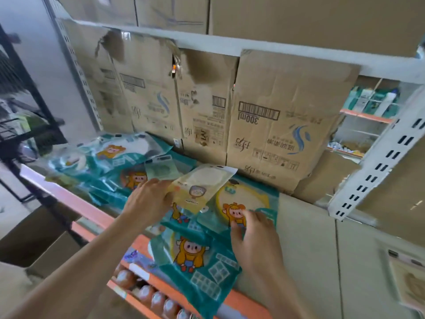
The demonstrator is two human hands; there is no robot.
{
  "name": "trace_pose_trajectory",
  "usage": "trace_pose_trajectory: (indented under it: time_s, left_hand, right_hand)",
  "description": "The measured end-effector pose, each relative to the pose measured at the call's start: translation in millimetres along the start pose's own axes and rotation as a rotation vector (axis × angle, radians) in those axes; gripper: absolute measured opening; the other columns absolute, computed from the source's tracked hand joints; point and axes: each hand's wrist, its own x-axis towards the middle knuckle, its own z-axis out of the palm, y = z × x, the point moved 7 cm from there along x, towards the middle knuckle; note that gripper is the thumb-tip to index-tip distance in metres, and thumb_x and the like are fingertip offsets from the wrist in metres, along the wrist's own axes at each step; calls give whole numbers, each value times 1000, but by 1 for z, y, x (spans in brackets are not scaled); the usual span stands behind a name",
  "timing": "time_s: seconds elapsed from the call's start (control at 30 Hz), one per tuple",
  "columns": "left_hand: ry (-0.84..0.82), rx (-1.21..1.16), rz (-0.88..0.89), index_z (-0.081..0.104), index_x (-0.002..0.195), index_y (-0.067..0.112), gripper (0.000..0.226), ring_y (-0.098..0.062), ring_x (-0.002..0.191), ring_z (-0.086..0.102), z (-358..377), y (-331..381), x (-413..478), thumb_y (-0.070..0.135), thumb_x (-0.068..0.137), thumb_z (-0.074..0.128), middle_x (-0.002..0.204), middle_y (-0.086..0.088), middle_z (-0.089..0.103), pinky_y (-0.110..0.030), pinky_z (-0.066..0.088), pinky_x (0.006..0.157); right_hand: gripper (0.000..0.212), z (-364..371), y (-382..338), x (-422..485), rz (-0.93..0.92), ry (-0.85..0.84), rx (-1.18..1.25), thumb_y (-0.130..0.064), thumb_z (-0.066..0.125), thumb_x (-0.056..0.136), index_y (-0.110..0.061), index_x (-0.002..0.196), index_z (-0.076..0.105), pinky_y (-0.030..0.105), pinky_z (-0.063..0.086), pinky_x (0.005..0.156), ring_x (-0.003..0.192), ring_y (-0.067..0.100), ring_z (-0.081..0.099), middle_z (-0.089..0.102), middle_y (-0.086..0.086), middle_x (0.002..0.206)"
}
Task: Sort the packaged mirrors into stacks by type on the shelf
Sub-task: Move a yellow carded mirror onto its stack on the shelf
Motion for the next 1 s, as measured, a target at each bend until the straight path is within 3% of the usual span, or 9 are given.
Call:
trace_pose_trajectory:
  time_s: [0.17,0.27,0.37,0.43,0.6,0.67,0.8,0.9,1.0]
  left_hand:
    - [-87,-322,-219,61,123,19,33,-22,93,57,4,-26,11,27,91,59,117,-10,64,-27,45,75]
    - [-129,-520,-282,61,123,14,37,-20,81,58,8,-32,17,19,87,65,102,-10,66,-29,46,66]
    - [-282,-675,-291,56,126,5,44,-21,62,58,16,-29,12,8,84,68,74,-13,67,-30,49,57]
    - [-370,-693,-259,58,123,4,40,-19,64,60,19,-22,5,6,83,68,78,-16,69,-29,51,59]
    - [-446,-757,-224,59,120,7,39,-15,62,63,25,-17,-3,7,82,69,80,-14,69,-20,48,52]
    - [-456,-798,-253,59,118,8,36,-15,63,66,27,-16,-4,8,83,69,82,-13,71,-21,50,54]
    - [-498,-963,-315,55,121,6,35,-22,74,72,37,-5,-4,6,87,64,92,-16,73,-25,55,58]
    - [-473,-985,-308,59,108,4,20,-27,77,68,38,5,0,9,89,62,95,-22,71,-42,58,79]
    - [-462,-930,-311,65,100,4,17,-32,83,68,39,11,6,17,89,61,94,-20,72,-45,54,89]
  right_hand:
    - [42,12,-32,1,11,36,96,-42,42,95,-20,130,50,28,45,91,110,13,53,59,-4,122]
    - [43,21,-43,2,75,-25,214,-42,44,96,-17,130,50,26,48,82,94,9,57,63,-3,110]
    - [28,27,-47,3,146,-60,392,-40,46,95,-21,113,57,30,51,76,82,7,60,63,-10,93]
    - [8,28,-49,2,198,-58,494,-37,47,96,-33,90,52,31,51,76,80,8,60,61,-14,85]
    - [33,25,-43,-4,319,-24,649,-13,52,93,-30,65,56,40,54,66,64,18,62,67,-3,71]
    - [31,24,-39,-9,338,-26,660,-10,52,91,-29,70,63,42,54,68,65,18,60,67,0,71]
    - [31,16,-21,-23,362,3,712,-8,53,88,-31,71,65,29,49,58,61,9,58,65,-7,66]
    - [25,11,-5,-38,413,-14,864,-3,55,86,-21,80,71,17,45,51,55,2,60,68,-9,63]
    - [30,4,13,-52,416,8,879,6,54,79,-16,69,72,16,39,45,45,0,51,62,-8,51]
